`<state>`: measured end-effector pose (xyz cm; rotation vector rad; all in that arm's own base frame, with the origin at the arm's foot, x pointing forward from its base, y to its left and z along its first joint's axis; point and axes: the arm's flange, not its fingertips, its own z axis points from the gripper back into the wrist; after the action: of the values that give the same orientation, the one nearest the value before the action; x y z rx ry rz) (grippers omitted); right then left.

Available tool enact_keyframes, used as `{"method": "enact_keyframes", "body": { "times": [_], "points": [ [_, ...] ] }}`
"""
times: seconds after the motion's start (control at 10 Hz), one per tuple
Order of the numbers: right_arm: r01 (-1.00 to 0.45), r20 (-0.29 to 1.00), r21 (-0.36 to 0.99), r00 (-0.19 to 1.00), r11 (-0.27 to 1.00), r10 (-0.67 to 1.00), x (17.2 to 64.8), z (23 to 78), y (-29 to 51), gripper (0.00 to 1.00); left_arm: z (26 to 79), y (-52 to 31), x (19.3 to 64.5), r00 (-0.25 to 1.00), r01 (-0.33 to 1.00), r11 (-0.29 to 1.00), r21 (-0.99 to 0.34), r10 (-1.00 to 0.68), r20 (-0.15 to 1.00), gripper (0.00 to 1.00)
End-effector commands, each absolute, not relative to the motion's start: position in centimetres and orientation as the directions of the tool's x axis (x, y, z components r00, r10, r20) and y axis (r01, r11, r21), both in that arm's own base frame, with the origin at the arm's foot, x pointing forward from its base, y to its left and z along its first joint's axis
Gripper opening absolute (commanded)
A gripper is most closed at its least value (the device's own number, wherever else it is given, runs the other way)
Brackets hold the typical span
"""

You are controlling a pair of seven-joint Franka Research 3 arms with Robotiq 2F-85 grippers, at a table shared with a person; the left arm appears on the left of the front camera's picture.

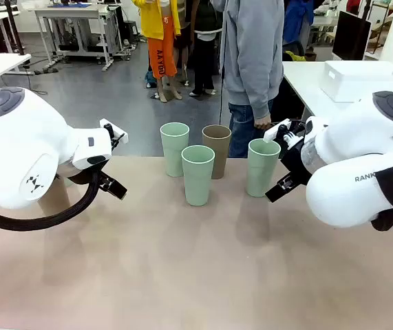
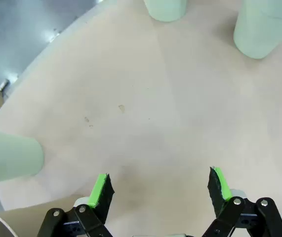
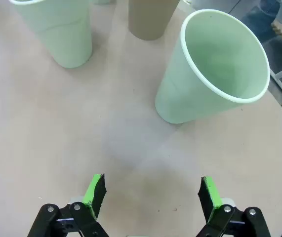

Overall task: Stack the cups and store them in the basket.
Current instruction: Pick up two Reusable plastic cups , one in each hand.

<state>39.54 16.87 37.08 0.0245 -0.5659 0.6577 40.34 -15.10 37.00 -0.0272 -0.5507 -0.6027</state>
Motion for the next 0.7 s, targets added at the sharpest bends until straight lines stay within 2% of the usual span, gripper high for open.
{"method": "enact_keyframes", "body": {
  "times": [0.0,0.6],
  "points": [
    [-0.585,0.505,-0.153,0.647,0.797,0.572,39.54,37.09,16.87,1.00,37.01,-15.10,40.33,0.685,0.545,0.828,0.133,-0.531,0.499,1.00],
    [-0.585,0.505,-0.153,0.647,0.797,0.572,39.54,37.09,16.87,1.00,37.01,-15.10,40.33,0.685,0.545,0.828,0.133,-0.531,0.499,1.00]
  ]
}}
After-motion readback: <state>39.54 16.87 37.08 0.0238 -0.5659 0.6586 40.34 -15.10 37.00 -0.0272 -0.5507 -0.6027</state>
